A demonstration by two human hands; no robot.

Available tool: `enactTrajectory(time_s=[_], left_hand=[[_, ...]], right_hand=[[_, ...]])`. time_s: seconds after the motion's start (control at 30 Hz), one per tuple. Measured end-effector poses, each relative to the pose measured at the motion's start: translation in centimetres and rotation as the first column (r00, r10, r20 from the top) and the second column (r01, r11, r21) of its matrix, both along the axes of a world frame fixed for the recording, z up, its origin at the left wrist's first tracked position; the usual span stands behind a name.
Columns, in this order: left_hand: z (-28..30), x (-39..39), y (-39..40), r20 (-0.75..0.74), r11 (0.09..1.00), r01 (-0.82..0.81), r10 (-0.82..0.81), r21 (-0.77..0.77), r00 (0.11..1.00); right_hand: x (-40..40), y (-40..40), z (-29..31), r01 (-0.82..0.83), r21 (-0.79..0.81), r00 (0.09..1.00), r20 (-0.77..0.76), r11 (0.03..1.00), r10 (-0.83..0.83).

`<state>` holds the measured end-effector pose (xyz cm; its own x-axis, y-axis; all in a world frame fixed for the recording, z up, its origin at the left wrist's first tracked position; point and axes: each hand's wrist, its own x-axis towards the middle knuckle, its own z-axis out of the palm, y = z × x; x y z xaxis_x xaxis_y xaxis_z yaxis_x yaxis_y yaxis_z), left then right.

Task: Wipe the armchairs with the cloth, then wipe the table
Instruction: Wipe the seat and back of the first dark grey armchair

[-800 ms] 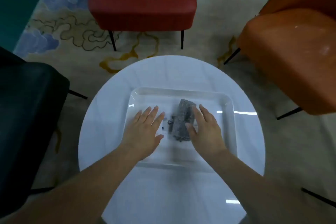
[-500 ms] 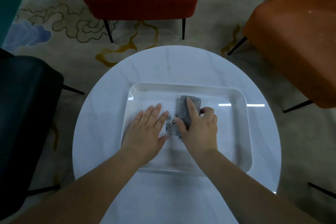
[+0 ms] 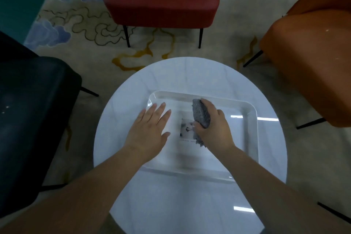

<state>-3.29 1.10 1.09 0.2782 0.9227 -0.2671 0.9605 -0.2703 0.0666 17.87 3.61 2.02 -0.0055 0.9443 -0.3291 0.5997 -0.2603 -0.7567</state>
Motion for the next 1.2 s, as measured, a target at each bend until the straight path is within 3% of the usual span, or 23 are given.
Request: enactTrajectory(time_s=[0.27,0.53,0.77,1.2], left_hand=[[7.4,-3.8,-2.8,-0.016,0.983,-0.184,0.185,0.028,0.983],[14.2,-10.4,-8.7,-0.039,0.883,-0.464,0.467,0.067,0.883],[17.5,-21.3,-14.3,0.019,0.785,-0.616,0.616,0.072,0.787],[17.2,-42.1,-23.1,0.034,0.605,-0.795,0.794,0.036,0.607]], right_hand=[[-1.1,-0.9,6.5,-0.135,0.005,0.991,0.01,0.991,0.135],[-8.1,-2.7,13.9,-0.31,0.047,0.95,-0.013,0.95,0.311],[-19.3,-4.3,16.5,-0.426,0.114,0.905,0.066,0.898,0.421],[-43.7,-7.6,16.6,-0.518,0.153,0.852,0.008,0.841,0.523]])
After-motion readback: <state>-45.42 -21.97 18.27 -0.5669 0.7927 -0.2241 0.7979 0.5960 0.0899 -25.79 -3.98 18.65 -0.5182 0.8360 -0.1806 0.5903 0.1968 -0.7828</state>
